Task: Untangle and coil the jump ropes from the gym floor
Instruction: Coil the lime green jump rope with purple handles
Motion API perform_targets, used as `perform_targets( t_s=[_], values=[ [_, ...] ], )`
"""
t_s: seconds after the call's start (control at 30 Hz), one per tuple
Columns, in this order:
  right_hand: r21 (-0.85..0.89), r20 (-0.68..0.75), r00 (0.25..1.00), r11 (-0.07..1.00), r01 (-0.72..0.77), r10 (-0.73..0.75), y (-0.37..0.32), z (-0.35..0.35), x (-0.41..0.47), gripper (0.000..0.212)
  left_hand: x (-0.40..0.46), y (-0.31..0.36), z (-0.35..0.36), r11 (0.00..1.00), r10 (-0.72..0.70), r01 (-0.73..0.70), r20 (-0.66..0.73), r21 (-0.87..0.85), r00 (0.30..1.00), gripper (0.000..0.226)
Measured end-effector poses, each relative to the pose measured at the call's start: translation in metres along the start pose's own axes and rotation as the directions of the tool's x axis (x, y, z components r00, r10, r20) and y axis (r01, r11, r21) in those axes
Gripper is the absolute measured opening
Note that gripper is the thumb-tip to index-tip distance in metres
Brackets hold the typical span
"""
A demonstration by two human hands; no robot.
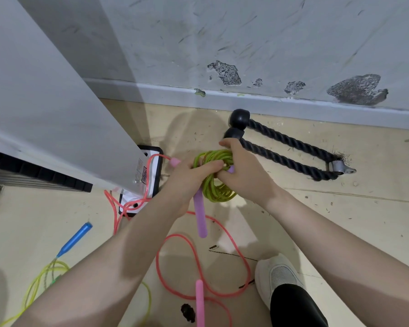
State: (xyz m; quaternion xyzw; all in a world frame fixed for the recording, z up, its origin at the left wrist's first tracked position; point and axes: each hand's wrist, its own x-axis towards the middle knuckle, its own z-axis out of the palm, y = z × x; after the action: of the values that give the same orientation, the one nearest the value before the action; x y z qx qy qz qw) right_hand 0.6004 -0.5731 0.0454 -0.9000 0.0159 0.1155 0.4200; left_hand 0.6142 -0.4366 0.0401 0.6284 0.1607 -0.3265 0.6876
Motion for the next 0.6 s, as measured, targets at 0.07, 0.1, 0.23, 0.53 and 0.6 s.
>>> perform_targets(
  t_s=[0.07,0.1,0.23,0.53,0.6],
  values=[
    [-0.106,0.113,0.993,0.994,0.037,-0.025,0.006,0.000,0.001,0.075,0.003,-0.001,-0.001,0.999,0.006,-0.011,-0.100,-0.049,0.995,0.020],
    [-0.242,0.150,0.989,0.969,0.049,-0.012,0.010,-0.001,0.002,0.079,0.006,0.000,-0.002,0.997,0.013,-0.024,-0.162,-0.070,0.987,0.018],
    [-0.670,0.103,0.993,0.742,0.022,0.064,0.020,-0.003,0.000,0.076,0.014,0.006,-0.017,0.998,0.036,-0.050,-0.330,-0.033,0.943,0.014],
    [-0.875,-0.139,0.953,0.484,0.009,-0.270,0.015,0.034,-0.001,0.040,0.013,-0.004,-0.011,0.994,0.101,-0.083,-0.287,0.075,0.952,0.017],
    [-0.866,-0.129,0.963,0.501,0.007,-0.238,0.014,0.031,-0.001,0.035,0.014,-0.004,-0.013,0.998,0.067,-0.066,-0.273,0.013,0.960,0.024]
  ],
)
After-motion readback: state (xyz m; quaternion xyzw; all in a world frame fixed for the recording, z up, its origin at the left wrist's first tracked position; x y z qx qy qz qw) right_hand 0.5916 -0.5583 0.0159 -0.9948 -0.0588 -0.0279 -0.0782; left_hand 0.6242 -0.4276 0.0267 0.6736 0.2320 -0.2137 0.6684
